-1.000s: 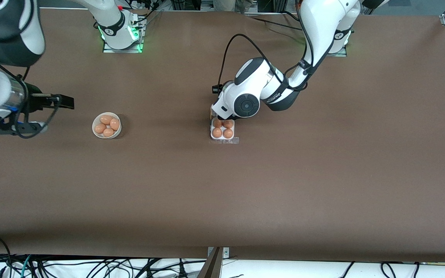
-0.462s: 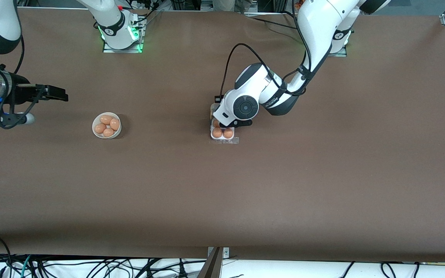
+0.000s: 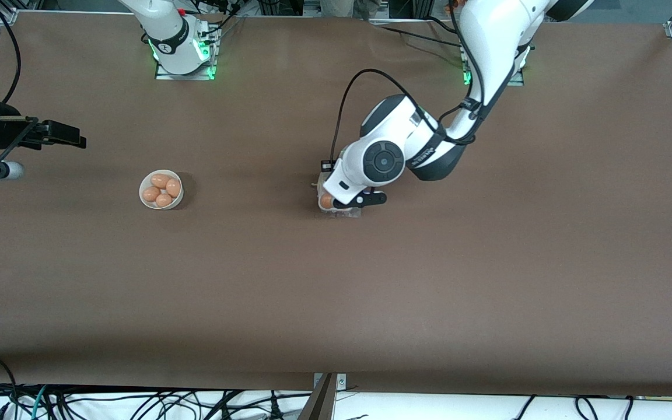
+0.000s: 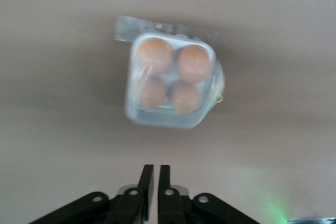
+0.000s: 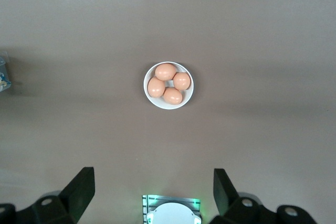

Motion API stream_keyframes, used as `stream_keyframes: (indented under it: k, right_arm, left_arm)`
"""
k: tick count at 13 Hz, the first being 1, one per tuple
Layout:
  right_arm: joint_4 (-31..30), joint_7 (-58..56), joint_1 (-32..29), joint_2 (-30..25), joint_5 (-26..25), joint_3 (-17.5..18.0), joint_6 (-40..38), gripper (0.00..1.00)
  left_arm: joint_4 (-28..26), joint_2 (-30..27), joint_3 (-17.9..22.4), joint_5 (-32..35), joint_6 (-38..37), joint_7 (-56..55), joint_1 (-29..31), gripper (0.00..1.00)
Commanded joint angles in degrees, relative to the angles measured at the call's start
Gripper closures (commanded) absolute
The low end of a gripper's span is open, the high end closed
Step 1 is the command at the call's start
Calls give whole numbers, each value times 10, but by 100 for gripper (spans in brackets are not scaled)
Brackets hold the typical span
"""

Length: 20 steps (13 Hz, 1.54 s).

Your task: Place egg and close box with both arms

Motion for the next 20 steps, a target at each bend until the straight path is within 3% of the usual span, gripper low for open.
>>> stream_keyframes:
  k: [1, 3, 7, 10, 15, 18, 20]
  right_arm:
    - [-16, 3, -12, -24, 2, 13, -2, 0]
    - [-17, 2, -11, -28, -5, 14, -1, 0]
    - [-14, -1, -12, -36, -18, 13, -4, 0]
    - [-15, -1, -12, -43, -22, 14, -1, 0]
    - [-15, -1, -12, -45, -25, 14, 2, 0]
    - [-15, -1, -12, -46, -26, 14, 3, 0]
    - [-16, 0, -12, -48, -26, 14, 4, 0]
  left_arm:
    - [39, -12, 13, 77, -86, -7, 0, 66]
    - [64, -16, 16, 125, -126, -7, 11, 38]
    - [115, -29, 21, 221, -127, 42, 56, 1]
    - [143, -30, 20, 274, -127, 112, 106, 0]
    - [153, -65, 23, 282, -125, 216, 191, 0]
    - [99, -123, 72, 270, -121, 322, 198, 0]
    - [50, -177, 100, 207, -100, 352, 221, 0]
